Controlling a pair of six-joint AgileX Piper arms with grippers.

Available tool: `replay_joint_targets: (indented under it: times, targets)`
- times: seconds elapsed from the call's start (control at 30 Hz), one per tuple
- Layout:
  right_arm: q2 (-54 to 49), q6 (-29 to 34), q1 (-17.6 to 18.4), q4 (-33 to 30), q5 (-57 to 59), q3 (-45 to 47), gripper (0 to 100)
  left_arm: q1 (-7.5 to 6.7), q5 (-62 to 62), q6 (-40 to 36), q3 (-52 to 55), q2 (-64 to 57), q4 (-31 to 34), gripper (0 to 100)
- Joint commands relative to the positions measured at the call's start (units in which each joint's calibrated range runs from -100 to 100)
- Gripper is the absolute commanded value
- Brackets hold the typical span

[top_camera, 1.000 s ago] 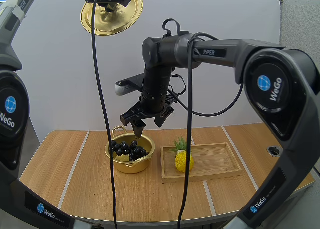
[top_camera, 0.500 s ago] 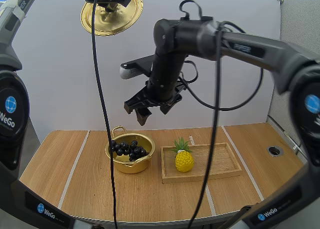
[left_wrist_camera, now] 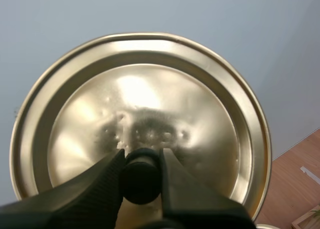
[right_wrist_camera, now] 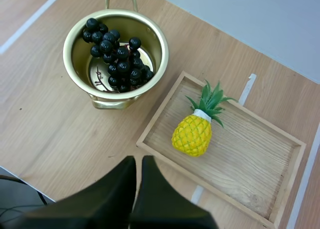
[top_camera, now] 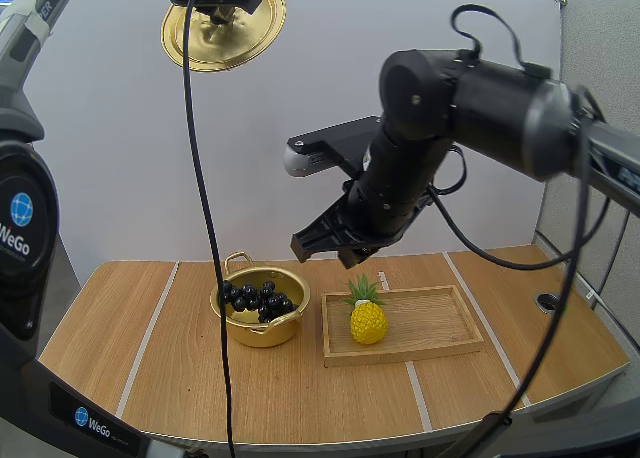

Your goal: Open the pot, put the grape inside, and close it

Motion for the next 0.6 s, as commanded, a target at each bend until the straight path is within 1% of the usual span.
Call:
replay_joint_targets:
  times: [0.0, 0.1, 0.3, 0.37, 0.47, 0.57]
  targets:
    - [-3.3, 3.1, -0.1, -0.1, 0.1, 0.6, 0, -0.19, 0.0, -0.1, -0.5, -0.6, -0.1, 0]
    - [-5.9, 6.3, -0.1, -0.1, 0.1, 1.4, 0, -0.19, 0.0, -0.1, -0.5, -0.6, -0.1, 0]
    - [-8.9, 6.4, -3.5, 1.4, 0.1, 5.4, 0, -0.19, 0.0, -0.1, -0.5, -0.6, -0.1, 0]
    - [-9.9, 6.4, -4.1, 1.6, 0.1, 6.6, 0, -0.19, 0.0, -0.1, -0.5, -0.6, -0.1, 0]
    - [-11.4, 6.0, -4.3, 1.7, 0.1, 8.1, 0, -0.19, 0.0, -0.1, -0.5, -0.6, -0.1, 0]
    - [-13.1, 3.0, -4.3, 4.0, 0.1, 9.9, 0, -0.19, 0.0, -0.1, -0.5, -0.6, -0.1, 0]
